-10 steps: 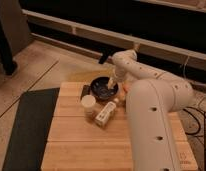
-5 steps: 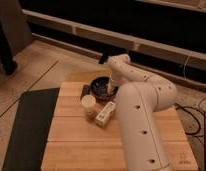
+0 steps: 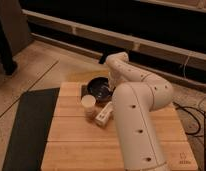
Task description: Drag the ceramic bowl in a circle
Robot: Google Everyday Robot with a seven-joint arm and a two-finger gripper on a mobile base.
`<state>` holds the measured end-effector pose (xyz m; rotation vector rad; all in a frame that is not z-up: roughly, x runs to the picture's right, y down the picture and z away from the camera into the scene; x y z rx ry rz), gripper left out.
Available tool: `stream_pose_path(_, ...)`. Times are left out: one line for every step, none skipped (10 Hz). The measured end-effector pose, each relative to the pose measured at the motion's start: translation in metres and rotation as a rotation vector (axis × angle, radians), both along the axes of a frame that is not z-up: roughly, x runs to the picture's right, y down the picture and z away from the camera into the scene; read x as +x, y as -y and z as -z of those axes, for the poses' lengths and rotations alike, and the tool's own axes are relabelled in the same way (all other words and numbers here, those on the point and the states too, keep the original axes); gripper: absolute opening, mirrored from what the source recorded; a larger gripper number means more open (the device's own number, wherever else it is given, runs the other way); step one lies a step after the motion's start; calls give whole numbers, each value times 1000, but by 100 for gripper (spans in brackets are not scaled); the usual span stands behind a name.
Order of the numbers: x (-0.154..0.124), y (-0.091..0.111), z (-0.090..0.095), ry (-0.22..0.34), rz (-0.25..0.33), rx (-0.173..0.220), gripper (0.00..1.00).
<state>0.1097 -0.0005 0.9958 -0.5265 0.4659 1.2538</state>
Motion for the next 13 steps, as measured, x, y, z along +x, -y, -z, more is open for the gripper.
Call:
stream_pose_path(16, 0, 9, -55, 22, -10, 0)
stream_pose_path(33, -1, 17, -108, 38, -22, 0)
stream_pose_path(51, -2, 24, -166, 46, -35, 0)
stream_pose_path(70, 0, 30, -234, 51, -48, 0)
stream_pose_path(79, 1, 31, -270, 57, -54, 0)
stream_pose_path(85, 4, 29, -305, 66, -58, 0)
stream_pose_path(84, 9, 23, -329, 76, -58, 0)
stream_pose_path(79, 16, 16, -333, 86, -52, 0)
stream_pose_path(70, 24, 8, -331, 96, -40, 0)
stream_pose_path(58, 32, 0, -320, 111, -27, 0)
stream_pose_path(50, 37, -6, -310, 120, -20, 0)
stream_pose_path(43, 38, -11, -299, 123, -19, 0)
stream_pose_path(36, 36, -16, -284, 116, -22, 0)
